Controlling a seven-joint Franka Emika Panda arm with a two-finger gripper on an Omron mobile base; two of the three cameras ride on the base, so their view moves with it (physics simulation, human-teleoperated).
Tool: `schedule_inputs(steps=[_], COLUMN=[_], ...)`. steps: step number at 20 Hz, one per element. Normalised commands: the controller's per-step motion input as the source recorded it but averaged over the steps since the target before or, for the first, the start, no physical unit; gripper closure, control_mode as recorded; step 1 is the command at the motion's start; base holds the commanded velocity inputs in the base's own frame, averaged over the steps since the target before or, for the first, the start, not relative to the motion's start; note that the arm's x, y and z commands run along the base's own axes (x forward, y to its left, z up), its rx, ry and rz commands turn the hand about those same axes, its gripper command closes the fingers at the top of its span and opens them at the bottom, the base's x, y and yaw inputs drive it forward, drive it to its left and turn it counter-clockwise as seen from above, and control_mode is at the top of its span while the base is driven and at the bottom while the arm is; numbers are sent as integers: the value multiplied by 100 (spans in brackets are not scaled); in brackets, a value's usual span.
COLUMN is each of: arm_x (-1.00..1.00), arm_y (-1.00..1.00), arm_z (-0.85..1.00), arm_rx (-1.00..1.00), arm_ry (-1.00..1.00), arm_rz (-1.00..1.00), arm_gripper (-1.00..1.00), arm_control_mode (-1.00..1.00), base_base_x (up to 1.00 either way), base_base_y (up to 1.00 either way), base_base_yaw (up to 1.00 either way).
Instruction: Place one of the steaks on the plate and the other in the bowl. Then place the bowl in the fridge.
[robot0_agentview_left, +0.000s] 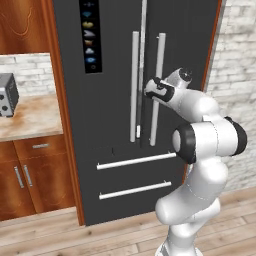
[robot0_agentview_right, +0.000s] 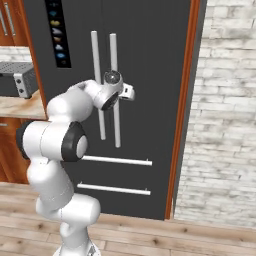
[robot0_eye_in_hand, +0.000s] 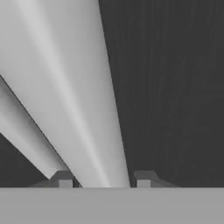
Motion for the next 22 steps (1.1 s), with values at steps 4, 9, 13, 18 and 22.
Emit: schedule_inputs(steps=[4, 9, 13, 18, 22], arm_x=[-88, -56, -51, -80, -6], arm_y=[-68, -88, -91, -77, -13], arm_z=[32, 24, 40, 16, 1], arm_rx=[27, 6, 0, 0, 0], arm_ry=[-19, -11, 0, -4, 1], arm_rz=[6, 8, 4, 7, 0], arm_gripper=[100, 100, 100, 100, 100], arm_control_mode=[-100, -100, -100, -100, -100], base_base_x=[0, 0, 0, 0, 0], base_base_y=[0, 0, 0, 0, 0], base_base_yaw=[0, 0, 0, 0, 0])
